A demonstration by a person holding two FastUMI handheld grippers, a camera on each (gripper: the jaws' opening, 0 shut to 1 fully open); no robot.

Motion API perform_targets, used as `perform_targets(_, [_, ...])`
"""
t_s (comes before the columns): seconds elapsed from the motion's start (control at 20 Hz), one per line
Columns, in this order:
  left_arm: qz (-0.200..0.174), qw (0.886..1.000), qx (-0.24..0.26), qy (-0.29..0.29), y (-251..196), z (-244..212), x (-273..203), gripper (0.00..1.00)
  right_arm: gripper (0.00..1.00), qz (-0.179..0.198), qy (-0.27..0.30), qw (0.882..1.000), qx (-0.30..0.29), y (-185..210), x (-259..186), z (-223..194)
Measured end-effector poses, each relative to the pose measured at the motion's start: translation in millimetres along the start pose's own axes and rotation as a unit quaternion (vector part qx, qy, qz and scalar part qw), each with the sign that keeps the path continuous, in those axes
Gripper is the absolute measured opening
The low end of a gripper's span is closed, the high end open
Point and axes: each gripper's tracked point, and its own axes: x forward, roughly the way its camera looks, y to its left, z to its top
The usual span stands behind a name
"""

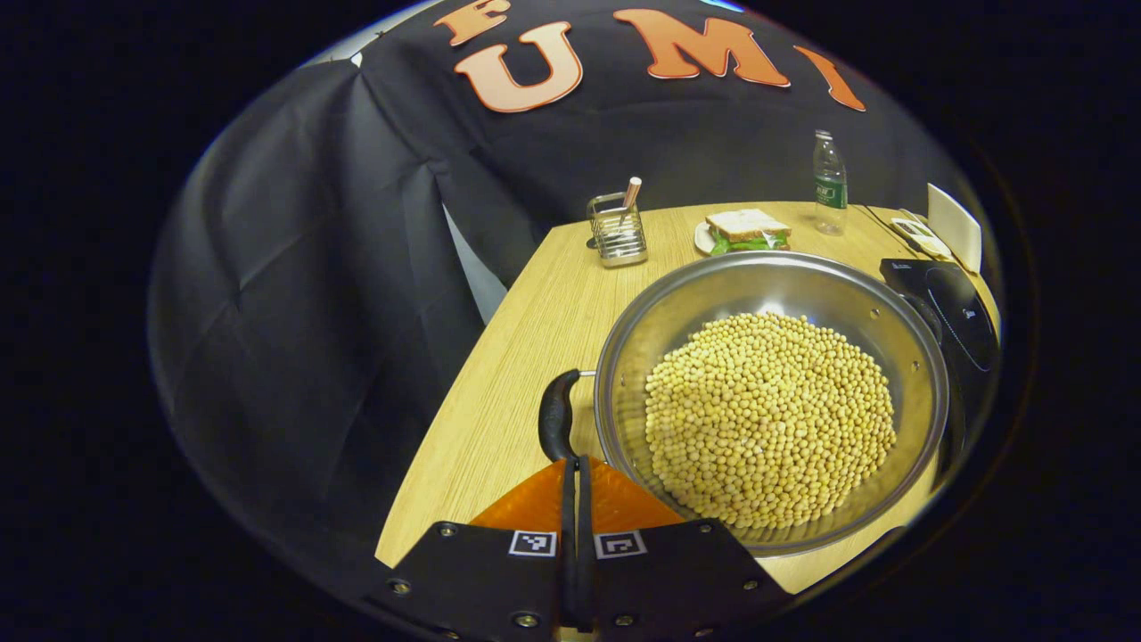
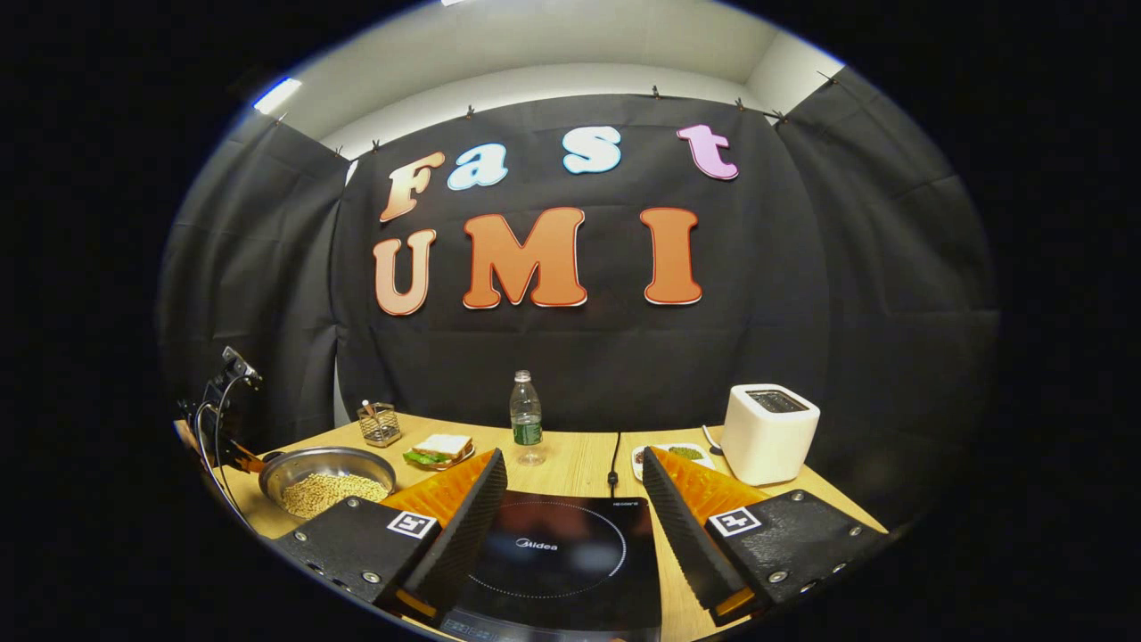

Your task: First push the handle of the pot to place it horizontally, then grasp the pot with both hands and set it on the induction cooktop.

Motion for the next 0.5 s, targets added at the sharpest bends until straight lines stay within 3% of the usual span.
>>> perform_targets(0.5, [-0.005, 1.0, 0.008, -0.019, 5, 8, 12, 0.01, 0.95, 0.028, 0.042, 0.998, 0.026, 32, 11, -28])
